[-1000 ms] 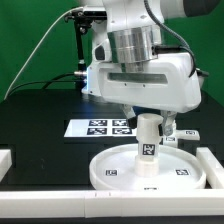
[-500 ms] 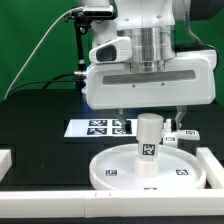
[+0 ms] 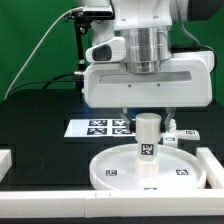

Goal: Assemble round table

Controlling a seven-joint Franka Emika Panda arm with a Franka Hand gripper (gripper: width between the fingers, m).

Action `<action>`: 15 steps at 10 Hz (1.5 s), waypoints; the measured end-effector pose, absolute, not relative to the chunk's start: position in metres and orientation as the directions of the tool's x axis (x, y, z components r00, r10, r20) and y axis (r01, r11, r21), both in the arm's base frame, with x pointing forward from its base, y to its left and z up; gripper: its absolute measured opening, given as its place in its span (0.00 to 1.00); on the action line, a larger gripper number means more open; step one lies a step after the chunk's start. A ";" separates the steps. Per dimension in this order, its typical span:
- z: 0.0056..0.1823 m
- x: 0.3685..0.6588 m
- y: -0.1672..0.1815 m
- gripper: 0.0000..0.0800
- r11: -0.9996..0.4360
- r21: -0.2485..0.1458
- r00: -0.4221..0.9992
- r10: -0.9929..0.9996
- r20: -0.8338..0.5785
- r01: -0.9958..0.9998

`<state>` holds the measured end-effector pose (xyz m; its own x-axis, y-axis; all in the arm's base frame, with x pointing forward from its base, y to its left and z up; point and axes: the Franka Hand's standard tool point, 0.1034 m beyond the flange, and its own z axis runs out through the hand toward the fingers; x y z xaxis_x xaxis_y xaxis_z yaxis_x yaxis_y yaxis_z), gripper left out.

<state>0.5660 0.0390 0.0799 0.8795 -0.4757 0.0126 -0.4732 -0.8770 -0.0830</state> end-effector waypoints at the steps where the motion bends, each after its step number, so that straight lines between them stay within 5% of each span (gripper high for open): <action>1: 0.080 0.566 0.038 0.52 -0.808 -0.085 0.811 -0.585 0.002 -0.583; 5: 0.077 0.563 0.041 0.52 -0.288 -0.091 0.296 -0.951 -0.087 -0.953; 7: 0.077 0.563 0.041 0.52 -0.181 -0.087 0.190 -0.976 -0.104 -0.980; 8: 0.077 0.563 0.041 0.53 -0.206 -0.089 0.214 -0.971 -0.101 -0.975; 9: 0.077 0.563 0.041 0.72 -0.274 -0.093 0.283 -0.955 -0.090 -0.957; 12: 0.077 0.562 0.052 0.81 -0.651 -0.089 0.656 -0.755 -0.024 -0.753; 15: 0.077 0.562 0.055 0.81 -0.798 -0.081 0.800 -0.600 0.001 -0.598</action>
Offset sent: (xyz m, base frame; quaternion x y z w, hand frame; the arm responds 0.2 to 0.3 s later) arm -0.0053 0.0021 -0.0052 0.0493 -0.0381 0.4300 0.9007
